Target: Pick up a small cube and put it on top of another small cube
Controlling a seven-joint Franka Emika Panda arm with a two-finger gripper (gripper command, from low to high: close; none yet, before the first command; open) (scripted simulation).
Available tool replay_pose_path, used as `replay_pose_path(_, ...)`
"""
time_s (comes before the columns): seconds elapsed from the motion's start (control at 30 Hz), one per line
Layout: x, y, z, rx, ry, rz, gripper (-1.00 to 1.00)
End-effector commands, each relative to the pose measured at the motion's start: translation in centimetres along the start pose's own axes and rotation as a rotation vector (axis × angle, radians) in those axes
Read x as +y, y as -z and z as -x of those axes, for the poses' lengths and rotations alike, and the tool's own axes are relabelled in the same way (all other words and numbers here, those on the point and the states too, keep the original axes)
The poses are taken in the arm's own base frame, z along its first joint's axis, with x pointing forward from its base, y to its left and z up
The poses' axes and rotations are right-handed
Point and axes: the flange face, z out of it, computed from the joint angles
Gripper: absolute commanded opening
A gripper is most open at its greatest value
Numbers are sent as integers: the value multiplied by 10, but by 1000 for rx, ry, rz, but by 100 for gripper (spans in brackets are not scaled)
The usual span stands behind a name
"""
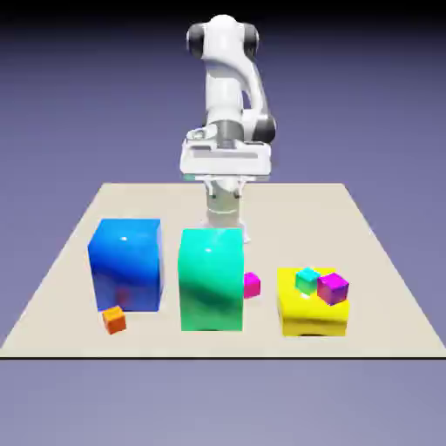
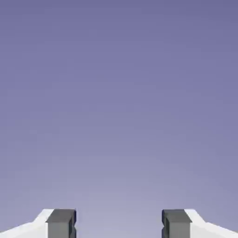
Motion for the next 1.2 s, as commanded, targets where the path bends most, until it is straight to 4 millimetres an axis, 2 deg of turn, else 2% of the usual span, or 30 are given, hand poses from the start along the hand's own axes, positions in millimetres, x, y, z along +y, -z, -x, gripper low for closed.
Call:
replay_pose_path(0.0,-1,-10,-5,-19,35,39,0)
replay_pose_path(0.17,3,-60,-32,-125,199,236,0)
replay_pose_path(0.3,19,-102,-53,-221,313,391,0)
replay_pose_path(0.5,71,-166,-74,-400,433,606,0)
replay_pose_path(0.73,152,-229,-93,-632,527,804,0)
replay_pose_path(0.87,208,-256,-81,-780,519,834,0)
replay_pose_path(1.03,274,-279,-62,-954,493,825,0)
replay_pose_path(1.07,282,-283,-62,-988,513,826,0)
replay_pose_path(1.13,282,-284,-62,-992,517,827,0)
replay_pose_path(1.17,299,-294,-50,-991,517,828,0)
